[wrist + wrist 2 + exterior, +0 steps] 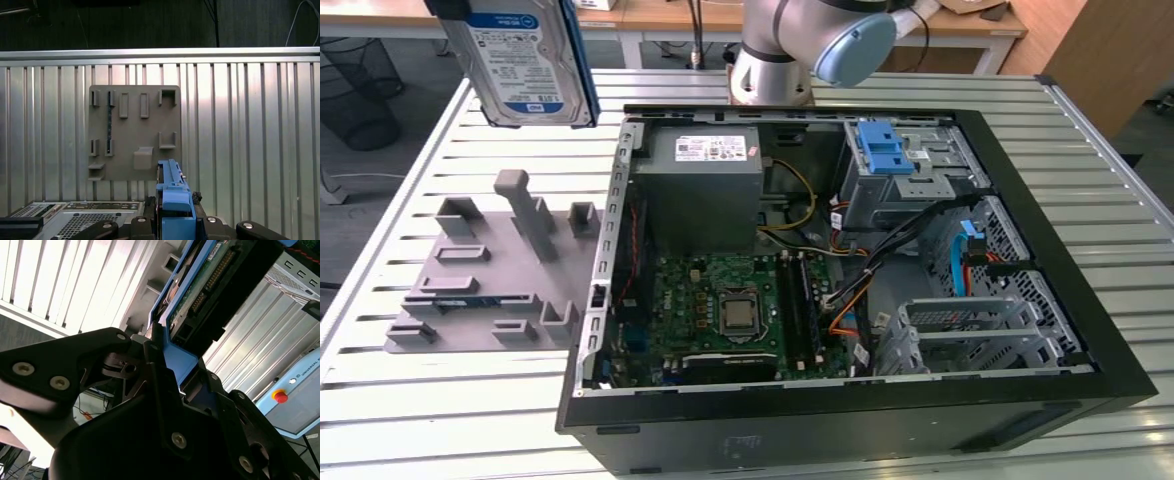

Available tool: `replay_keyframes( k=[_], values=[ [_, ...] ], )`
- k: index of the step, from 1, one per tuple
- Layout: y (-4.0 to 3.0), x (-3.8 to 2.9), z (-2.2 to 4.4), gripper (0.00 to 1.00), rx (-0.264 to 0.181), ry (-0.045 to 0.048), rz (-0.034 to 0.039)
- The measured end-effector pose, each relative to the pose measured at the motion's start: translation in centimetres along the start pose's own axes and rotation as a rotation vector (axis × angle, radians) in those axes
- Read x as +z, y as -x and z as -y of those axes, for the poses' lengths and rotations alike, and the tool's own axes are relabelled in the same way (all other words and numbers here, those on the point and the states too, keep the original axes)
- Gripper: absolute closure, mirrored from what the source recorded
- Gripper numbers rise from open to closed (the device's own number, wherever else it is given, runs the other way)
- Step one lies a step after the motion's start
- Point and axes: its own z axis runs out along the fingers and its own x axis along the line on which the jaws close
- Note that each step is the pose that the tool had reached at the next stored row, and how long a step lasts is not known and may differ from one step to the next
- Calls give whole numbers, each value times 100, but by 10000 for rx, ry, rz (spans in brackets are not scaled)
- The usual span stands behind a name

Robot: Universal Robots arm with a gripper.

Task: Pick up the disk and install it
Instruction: 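Pick up the disk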

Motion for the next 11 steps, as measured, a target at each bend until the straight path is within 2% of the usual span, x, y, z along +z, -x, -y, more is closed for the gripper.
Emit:
replay_keyframes(
  k=[5, 11],
  values=[
    [-2, 0, 2, 64, -1, 0, 0],
    [0, -1, 45, 64, -1, 1, -1]
  ],
)
